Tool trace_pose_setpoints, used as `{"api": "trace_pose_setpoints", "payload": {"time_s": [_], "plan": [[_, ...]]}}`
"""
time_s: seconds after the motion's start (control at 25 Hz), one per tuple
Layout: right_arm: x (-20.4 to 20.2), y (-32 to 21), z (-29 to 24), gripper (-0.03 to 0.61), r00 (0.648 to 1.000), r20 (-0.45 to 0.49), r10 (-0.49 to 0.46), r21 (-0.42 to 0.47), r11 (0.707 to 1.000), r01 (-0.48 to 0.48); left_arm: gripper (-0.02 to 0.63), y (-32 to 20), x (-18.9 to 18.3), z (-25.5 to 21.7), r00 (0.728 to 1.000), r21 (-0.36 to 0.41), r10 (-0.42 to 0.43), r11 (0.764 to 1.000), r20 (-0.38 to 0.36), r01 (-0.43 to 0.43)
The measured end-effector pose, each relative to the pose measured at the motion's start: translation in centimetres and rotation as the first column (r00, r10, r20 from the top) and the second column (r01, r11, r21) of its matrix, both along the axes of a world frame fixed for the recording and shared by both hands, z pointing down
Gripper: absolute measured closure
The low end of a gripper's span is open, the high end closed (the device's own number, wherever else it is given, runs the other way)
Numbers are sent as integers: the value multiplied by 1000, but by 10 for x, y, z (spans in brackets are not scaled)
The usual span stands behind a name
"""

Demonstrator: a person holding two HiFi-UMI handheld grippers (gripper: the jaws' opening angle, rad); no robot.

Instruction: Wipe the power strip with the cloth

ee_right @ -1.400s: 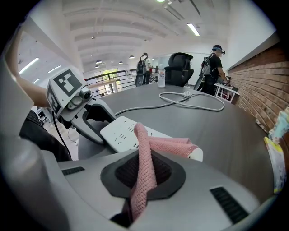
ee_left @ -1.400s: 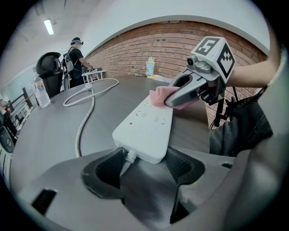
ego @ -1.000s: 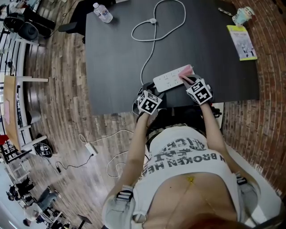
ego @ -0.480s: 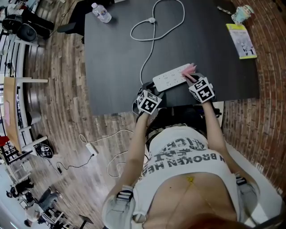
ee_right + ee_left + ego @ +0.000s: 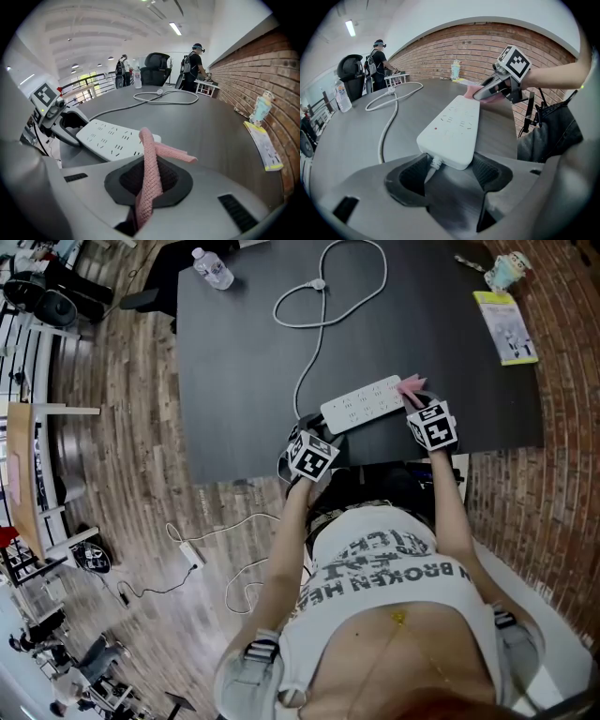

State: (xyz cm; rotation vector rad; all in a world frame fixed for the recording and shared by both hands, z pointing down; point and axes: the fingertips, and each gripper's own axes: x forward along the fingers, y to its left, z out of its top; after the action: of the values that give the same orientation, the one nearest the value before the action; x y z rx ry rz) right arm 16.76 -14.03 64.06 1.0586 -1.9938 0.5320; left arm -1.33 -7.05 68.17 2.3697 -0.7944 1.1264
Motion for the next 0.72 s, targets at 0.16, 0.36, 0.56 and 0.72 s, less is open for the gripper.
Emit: {"api": "trace_pose_setpoints", "payload": {"time_s": [0.16, 0.36, 0.56, 0.72], "plan": [[1, -1, 0, 562, 1000, -2, -5, -6, 1000, 5, 331, 0, -1, 0, 1000, 0, -1, 1000, -1, 1], [0, -1, -1, 561, 1000, 13, -13, -15, 1000, 14, 331, 0, -1, -1, 1000, 0, 0, 1000, -2, 0], [0, 0, 0, 562, 1000, -1, -19, 4, 1000, 19, 331, 0, -2, 0, 1000, 4, -1, 1000, -2, 1], [1, 0, 1, 561, 999, -32, -36, 19, 999, 37, 331, 0, 0, 0, 1000, 6, -4, 1000, -3, 4]]}}
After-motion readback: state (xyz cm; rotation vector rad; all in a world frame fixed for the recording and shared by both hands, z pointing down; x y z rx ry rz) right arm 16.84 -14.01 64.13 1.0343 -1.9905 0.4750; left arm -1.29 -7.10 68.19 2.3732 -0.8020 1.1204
